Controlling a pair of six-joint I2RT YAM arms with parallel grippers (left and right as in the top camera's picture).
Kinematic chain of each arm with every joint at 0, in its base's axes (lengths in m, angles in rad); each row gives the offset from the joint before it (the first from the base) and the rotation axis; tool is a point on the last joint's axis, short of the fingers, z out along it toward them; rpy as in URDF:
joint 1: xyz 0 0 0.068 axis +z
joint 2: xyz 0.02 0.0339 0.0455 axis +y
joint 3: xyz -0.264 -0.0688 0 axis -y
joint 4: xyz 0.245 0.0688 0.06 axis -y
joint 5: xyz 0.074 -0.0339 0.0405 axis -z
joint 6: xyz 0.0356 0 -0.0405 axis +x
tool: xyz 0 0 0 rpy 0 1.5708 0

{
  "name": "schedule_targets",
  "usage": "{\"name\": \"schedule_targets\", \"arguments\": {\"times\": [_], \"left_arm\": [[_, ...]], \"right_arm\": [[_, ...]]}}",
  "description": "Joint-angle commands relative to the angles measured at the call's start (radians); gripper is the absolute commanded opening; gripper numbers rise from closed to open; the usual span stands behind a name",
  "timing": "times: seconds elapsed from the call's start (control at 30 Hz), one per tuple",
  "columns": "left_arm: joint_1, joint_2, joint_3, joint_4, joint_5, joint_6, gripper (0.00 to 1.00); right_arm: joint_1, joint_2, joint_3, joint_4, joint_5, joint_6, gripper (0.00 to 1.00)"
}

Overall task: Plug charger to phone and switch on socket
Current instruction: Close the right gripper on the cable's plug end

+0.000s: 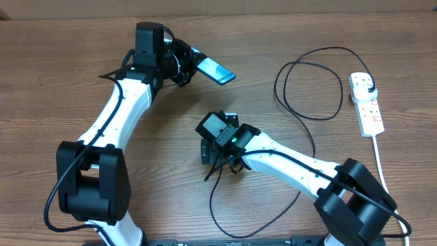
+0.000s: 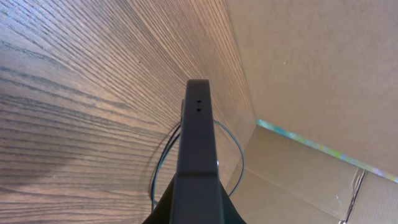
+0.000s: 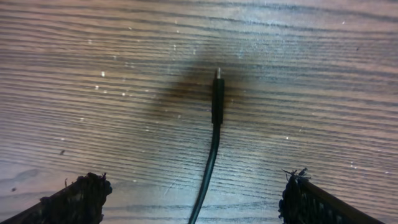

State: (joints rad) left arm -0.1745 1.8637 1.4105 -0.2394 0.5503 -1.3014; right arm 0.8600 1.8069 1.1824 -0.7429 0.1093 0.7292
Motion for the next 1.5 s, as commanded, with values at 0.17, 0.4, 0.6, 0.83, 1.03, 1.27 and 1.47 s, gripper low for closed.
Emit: {"name": "schedule_targets", "arguments": {"times": [0.17,0.4,0.6,0.83,1.03,1.27,1.47], "left_arm": [[0.008,-0.003,0.004,0.012,-0.015,0.012,0.05],[0.011,-0.003,0.004,0.013,-0.034,0.011,0.04],[0.012,-0.003,0.004,0.036,-0.049,0.002,0.04],[0.013,-0.003,0.004,0.035,-0.053,-0.028,0.04],[0.013,-0.003,0.004,0.034,-0.053,-0.030,0.04],[0.013,-0.003,0.004,0.035,-0.053,-0.030,0.04],[0.013,-0.003,0.004,0.035,-0.052,-0.031,0.04]], "right_arm": [[0.003,0.036,0.023,0.017,0.013,0.008,0.91],[0.003,0.061,0.023,0.024,0.014,0.007,0.91],[0.002,0.069,0.023,0.040,0.011,0.007,0.92],[-0.020,0.111,0.027,0.047,-0.002,-0.003,0.94],[-0.042,0.154,0.050,0.042,-0.044,-0.023,0.89],[-0.043,0.154,0.050,0.043,-0.040,-0.023,0.82],[-0.060,0.159,0.050,0.043,-0.046,-0.023,0.50]]}}
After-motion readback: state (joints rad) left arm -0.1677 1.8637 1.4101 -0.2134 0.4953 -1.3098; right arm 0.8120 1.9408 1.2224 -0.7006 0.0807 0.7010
